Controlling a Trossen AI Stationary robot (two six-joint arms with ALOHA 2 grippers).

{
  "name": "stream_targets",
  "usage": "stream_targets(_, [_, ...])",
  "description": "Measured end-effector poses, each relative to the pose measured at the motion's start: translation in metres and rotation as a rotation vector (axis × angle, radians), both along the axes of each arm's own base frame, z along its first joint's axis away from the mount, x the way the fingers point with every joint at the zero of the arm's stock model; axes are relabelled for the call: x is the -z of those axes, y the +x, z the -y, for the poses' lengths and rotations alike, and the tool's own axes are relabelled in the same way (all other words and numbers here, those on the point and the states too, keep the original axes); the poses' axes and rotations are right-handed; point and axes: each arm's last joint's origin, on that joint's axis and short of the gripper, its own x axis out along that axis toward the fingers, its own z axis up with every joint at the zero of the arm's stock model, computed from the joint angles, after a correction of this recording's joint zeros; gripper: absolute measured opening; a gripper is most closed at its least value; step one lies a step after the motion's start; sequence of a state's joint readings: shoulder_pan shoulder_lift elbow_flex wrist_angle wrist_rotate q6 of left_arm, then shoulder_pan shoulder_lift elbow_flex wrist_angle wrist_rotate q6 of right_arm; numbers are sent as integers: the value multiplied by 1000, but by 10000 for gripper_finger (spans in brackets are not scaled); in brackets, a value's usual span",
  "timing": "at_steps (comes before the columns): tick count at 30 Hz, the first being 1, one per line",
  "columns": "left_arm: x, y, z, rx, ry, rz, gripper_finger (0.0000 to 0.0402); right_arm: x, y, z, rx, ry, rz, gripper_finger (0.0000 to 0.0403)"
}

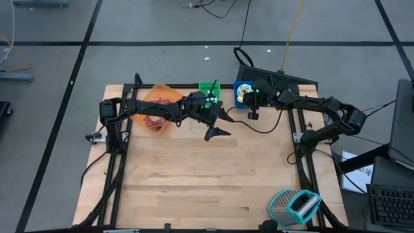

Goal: Pick & Place Food Item
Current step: Put the black doughnut into the blue bin

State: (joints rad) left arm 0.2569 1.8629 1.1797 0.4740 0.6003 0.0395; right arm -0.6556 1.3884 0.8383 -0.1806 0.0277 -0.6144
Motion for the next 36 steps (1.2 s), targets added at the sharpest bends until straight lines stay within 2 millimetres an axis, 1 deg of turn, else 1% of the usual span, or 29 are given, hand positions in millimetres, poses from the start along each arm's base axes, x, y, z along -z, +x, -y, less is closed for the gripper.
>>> stream_targets(5, [0,0,0,0,-1,0,306,1,-1,0,-1,6,-6,43])
stream_targets(19, [0,0,0,-1,-4,-2,311,2,-1,1,22,16,-8,47])
stream_targets(22, [0,0,0,-1,-4,-2,315,2,-2,2,42,8,-14,67])
stream_targets(27, [0,0,0,-1,-4,-2,315,1,-1,2,76,11,6,123])
stream_targets(30, [0,0,0,-1,-4,-2,310,0,-2,4,140,-31,4,152])
stream_targets(33, [0,0,0,-1,-4,-2,306,-2,-2,7,202,-82,4,172])
stream_targets(36, [0,0,0,-1,-4,-2,306,-2,-2,7,216,-77,13,182])
